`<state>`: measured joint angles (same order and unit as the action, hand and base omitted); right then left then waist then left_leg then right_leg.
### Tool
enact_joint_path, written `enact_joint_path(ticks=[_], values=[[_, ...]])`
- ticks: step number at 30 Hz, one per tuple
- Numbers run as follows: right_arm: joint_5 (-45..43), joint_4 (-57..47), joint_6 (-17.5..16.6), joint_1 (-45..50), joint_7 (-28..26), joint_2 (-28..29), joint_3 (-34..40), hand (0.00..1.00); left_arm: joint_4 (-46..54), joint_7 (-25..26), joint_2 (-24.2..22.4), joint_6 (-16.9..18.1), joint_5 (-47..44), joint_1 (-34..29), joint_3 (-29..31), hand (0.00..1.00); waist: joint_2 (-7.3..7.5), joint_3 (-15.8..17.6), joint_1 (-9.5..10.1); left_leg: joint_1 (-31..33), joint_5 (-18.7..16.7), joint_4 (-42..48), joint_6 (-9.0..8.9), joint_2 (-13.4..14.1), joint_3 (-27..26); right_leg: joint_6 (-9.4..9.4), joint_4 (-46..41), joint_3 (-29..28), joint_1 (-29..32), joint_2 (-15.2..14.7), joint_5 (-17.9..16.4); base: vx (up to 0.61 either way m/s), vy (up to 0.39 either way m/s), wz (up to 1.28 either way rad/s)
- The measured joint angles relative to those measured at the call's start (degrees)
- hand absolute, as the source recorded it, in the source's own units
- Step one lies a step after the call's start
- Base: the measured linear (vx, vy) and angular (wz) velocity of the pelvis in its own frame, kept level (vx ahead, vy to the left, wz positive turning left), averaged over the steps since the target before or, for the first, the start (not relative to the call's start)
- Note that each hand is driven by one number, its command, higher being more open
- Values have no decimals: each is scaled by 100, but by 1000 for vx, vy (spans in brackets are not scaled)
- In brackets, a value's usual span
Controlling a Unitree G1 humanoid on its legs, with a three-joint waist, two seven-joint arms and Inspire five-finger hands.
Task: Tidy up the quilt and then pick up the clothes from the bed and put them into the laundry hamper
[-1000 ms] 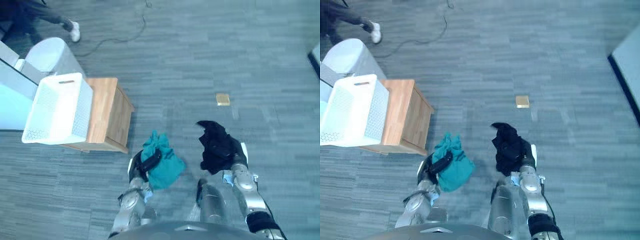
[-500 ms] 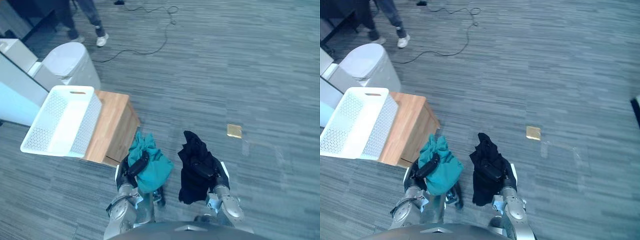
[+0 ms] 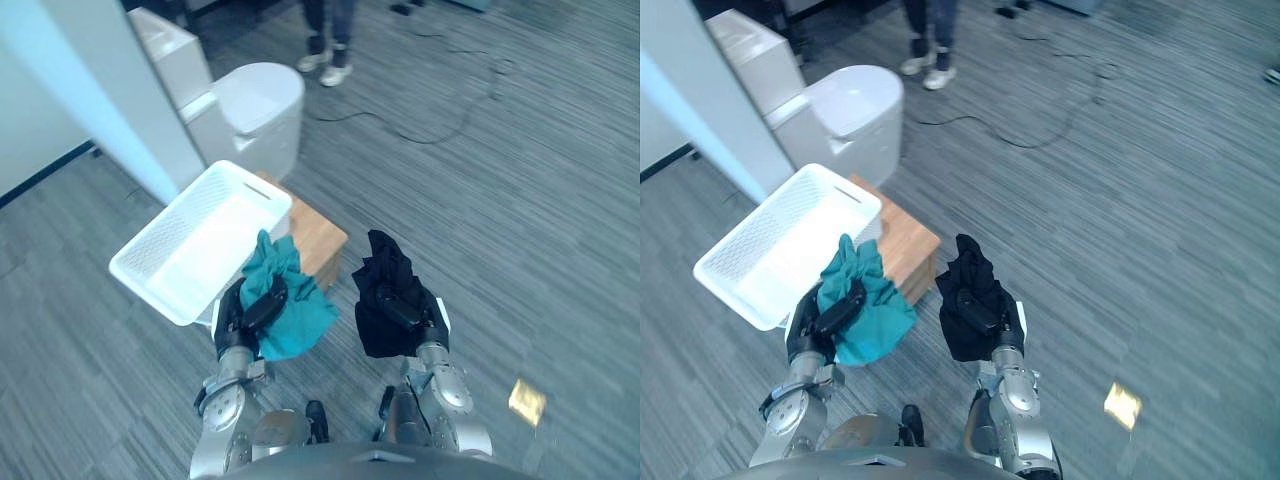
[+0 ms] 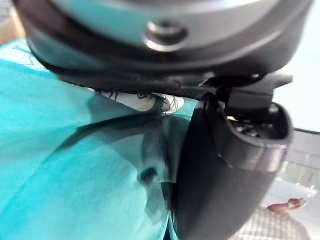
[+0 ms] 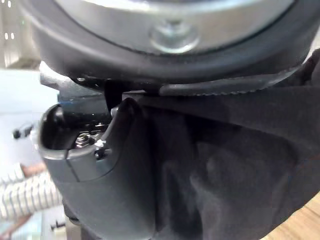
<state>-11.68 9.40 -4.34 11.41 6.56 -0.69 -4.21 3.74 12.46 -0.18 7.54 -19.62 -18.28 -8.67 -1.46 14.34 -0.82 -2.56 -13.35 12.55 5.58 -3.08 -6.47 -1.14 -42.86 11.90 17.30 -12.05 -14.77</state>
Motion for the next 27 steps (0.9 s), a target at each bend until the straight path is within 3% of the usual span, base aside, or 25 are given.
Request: enact_joint_path(ticks=[2,3,5,6,7,8,10,12,15,17,18,20,23,27], values=[[-18,-7,0,-105,-4,-27,30,0,3,4,4,25,-3,125,76,0,-10,1,-26,-18,-134,50,-248,136,451,-114,1336,-700,279,342,139,357,-351,137],[-151,-104,0,-92,-7,-48,33,0,-3,3,12,26,-15,193,163,0,8,-8,-45,-13,-343,229,-595,313,815,-152,2555,-1401,332,476,651,384,-435,138],[-320,-218,1,-2,-3,-28,9,0,3,-1,30,29,-17,194,228,0,117,-27,-44,-19,-629,508,-919,404,853,-147,3184,-1716,211,357,1116,389,-503,122],[-353,-421,2,103,1,-49,-30,0,-82,7,-61,19,-30,201,300,0,-32,-20,87,-122,-1000,858,-1149,817,641,-696,2899,-1303,47,457,2038,370,-518,82],[-420,-472,5,92,2,-104,-44,0,-87,5,-139,8,-30,158,321,0,-146,-80,132,-110,-982,865,-1189,1045,533,-581,2779,-1170,31,567,1917,434,-582,83],[-511,-821,4,112,23,-141,-24,0,-82,-65,-259,9,-64,143,318,0,-171,-102,188,-241,-642,599,-1260,1240,256,-429,2503,-973,23,634,1631,311,-421,62],[-550,-1240,0,128,32,-134,-53,0,-82,-210,-300,6,-109,82,229,0,-181,-108,178,-458,-318,269,-1257,1360,144,-324,2354,-721,-102,640,1410,241,-375,65],[-549,-1746,-31,71,28,-128,-237,0,-75,-384,-328,6,-234,3,199,0,-206,-128,180,-529,-173,375,-1116,1565,46,-203,2362,-416,-409,737,1186,140,-289,64],[-543,-2301,-144,-18,21,-135,-656,0,-74,-432,-330,1,-495,-68,163,0,-186,-137,205,3,88,1646,-863,1838,-153,-100,2699,24,-1020,713,992,59,-196,77],[-525,-2487,-190,-165,-16,-173,-896,0,-66,-427,-339,2,-715,-224,172,0,-119,-261,238,489,127,2276,-841,2143,-820,-47,2966,342,-1299,626,1008,72,-105,86],[-491,-2486,-217,-249,-35,-196,-928,0,-66,-429,-342,2,-734,-262,166,0,-133,-318,251,555,73,2176,-843,2148,-1025,-44,3020,394,-1340,606,1010,72,-26,58],[-470,-2234,-258,-779,-117,-373,-951,0,-90,-441,-349,2,-771,-320,131,0,-198,-435,271,414,151,1092,-849,1942,-1616,-163,3110,553,-1358,535,1089,104,64,43],[-443,-1787,-244,-1228,-176,-500,-966,0,-132,-474,-339,-10,-781,-319,132,0,-145,-470,273,105,307,238,-1118,1641,-1678,-271,3463,492,-1486,501,1391,95,114,26],[-395,-1119,-143,-1623,-245,-670,-983,0,-170,-644,-207,-21,-781,-448,-56,0,-64,-593,280,-312,415,-358,-1135,1345,-1621,-450,3981,501,-1968,396,1569,95,116,16]])
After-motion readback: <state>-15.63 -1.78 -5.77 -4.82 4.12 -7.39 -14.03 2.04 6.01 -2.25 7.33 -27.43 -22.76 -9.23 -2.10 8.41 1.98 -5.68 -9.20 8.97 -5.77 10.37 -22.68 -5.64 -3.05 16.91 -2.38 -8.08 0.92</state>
